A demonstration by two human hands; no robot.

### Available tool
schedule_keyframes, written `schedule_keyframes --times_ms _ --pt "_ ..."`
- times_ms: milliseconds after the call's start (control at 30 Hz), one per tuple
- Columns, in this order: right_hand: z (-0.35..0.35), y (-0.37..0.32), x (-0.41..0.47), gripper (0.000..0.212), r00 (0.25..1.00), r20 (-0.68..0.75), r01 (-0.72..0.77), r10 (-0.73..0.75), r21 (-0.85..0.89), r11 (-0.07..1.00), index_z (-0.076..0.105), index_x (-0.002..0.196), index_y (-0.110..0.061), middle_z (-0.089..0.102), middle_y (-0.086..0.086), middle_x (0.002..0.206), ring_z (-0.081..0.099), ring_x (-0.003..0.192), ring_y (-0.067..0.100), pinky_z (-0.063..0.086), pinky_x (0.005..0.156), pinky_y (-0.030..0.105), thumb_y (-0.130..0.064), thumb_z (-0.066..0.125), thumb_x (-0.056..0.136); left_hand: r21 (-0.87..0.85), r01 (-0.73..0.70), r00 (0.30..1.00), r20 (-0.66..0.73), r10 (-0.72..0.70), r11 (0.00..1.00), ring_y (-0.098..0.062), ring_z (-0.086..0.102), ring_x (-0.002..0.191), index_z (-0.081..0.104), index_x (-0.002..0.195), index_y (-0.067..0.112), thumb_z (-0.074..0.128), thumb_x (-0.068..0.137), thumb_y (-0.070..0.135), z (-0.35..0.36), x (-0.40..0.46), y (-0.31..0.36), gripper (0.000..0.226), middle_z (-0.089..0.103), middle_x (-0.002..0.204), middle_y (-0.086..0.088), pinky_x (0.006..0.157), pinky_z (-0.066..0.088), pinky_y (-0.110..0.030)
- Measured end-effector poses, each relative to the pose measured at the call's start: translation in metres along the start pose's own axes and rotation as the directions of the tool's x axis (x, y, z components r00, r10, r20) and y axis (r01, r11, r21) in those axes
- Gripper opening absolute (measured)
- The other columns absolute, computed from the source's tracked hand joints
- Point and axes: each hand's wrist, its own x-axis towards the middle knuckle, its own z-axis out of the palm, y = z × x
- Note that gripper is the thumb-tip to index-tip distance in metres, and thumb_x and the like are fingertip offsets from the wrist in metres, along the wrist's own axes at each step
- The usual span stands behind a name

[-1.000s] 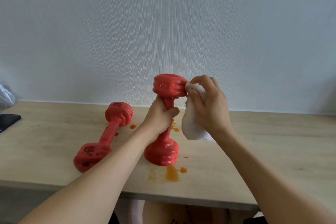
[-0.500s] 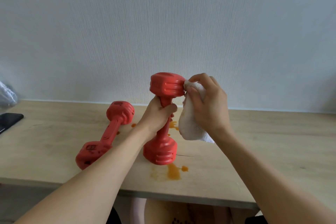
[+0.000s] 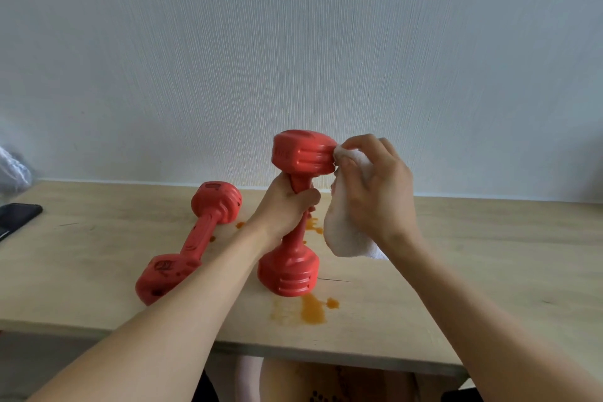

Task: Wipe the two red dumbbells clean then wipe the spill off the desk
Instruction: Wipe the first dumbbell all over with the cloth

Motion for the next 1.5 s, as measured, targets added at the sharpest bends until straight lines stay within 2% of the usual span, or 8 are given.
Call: schedule_keyframes --times_ms 333,433,567,733,967,1167,1367,1500 --pt "-0.002 0.019 0.011 0.010 0.981 0.081 -0.177 0.176 0.008 0.984 0.062 0.095 -0.025 0.067 0.005 0.093 0.060 0.083 0.017 0.043 0.070 0.027 -0.022 0.054 0.090 -0.011 0.020 0.992 0.128 -0.018 1.000 -0.009 0.047 0.051 0.048 0.059 0.012 0.058 0.072 0.004 0.001 -0.001 0.002 0.018 0.047 0.051 0.004 0.056 0.041 -0.022" --pt "-0.002 0.014 0.008 0.023 0.979 0.115 -0.170 0.166 0.031 0.985 0.061 0.102 -0.022 0.065 0.001 0.097 0.059 0.087 0.016 0.044 0.074 0.026 -0.029 0.051 0.082 0.040 -0.001 0.999 0.042 -0.001 0.999 -0.013 0.047 0.055 0.048 0.061 0.016 0.066 0.080 0.007 0.003 0.001 -0.002 0.028 0.047 0.050 0.007 0.064 0.041 -0.031" --pt "-0.003 0.012 0.006 0.021 0.983 0.083 -0.167 0.164 0.020 0.986 0.058 0.107 -0.015 0.058 -0.014 0.089 0.054 0.079 0.007 0.037 0.064 0.006 -0.021 0.062 0.087 -0.049 -0.016 0.994 -0.110 0.011 0.999 -0.018 0.060 0.058 0.056 0.069 0.013 0.080 0.071 0.020 0.000 0.000 -0.006 0.025 0.057 0.056 0.003 0.066 0.050 -0.036" --pt "-0.001 0.008 0.001 0.020 0.999 0.004 -0.053 0.053 -0.050 0.997 0.063 0.103 -0.017 0.064 0.000 0.100 0.059 0.087 0.016 0.041 0.071 0.024 -0.021 0.066 0.084 -0.002 -0.016 0.989 -0.148 0.015 1.000 -0.010 0.068 0.063 0.060 0.084 0.009 0.074 0.078 0.023 -0.003 -0.001 -0.007 0.021 0.064 0.070 -0.003 0.066 0.053 -0.031" --pt "0.012 -0.018 -0.005 0.018 0.953 -0.071 0.266 -0.295 -0.269 0.926 0.063 0.083 -0.008 0.057 0.006 0.077 0.056 0.059 0.026 0.044 0.049 0.028 -0.018 0.068 0.069 0.319 -0.052 0.978 -0.175 0.113 0.946 -0.009 0.051 0.056 0.049 0.095 0.005 0.055 0.089 0.014 0.006 0.006 -0.015 0.012 0.054 0.066 0.003 0.052 0.035 -0.025" --pt "0.005 0.004 -0.001 0.014 0.969 -0.096 0.196 -0.229 -0.272 0.942 0.056 0.073 -0.010 0.052 0.006 0.070 0.052 0.053 0.030 0.037 0.049 0.027 -0.016 0.066 0.067 0.299 -0.035 0.990 -0.122 0.074 0.954 -0.005 0.056 0.056 0.047 0.108 0.002 0.053 0.091 0.014 0.007 0.006 -0.012 0.021 0.056 0.072 0.002 0.052 0.043 -0.021" --pt "0.012 -0.012 -0.002 0.014 0.946 -0.083 0.276 -0.313 -0.298 0.914 0.061 0.075 -0.006 0.052 0.007 0.070 0.052 0.053 0.027 0.040 0.046 0.027 -0.016 0.067 0.067 0.358 -0.061 0.987 -0.115 0.108 0.932 -0.010 0.051 0.057 0.047 0.094 0.009 0.054 0.087 0.011 0.008 0.006 -0.012 0.010 0.053 0.067 0.004 0.049 0.034 -0.021" --pt "0.006 0.004 -0.001 0.012 0.984 -0.088 0.128 -0.153 -0.241 0.962 0.059 0.075 -0.010 0.052 0.005 0.071 0.051 0.056 0.027 0.033 0.053 0.026 -0.014 0.068 0.069 0.285 -0.076 0.991 -0.085 0.104 0.956 -0.004 0.054 0.052 0.047 0.095 0.008 0.054 0.088 0.009 0.008 0.004 -0.013 0.010 0.053 0.064 0.005 0.050 0.039 -0.018"
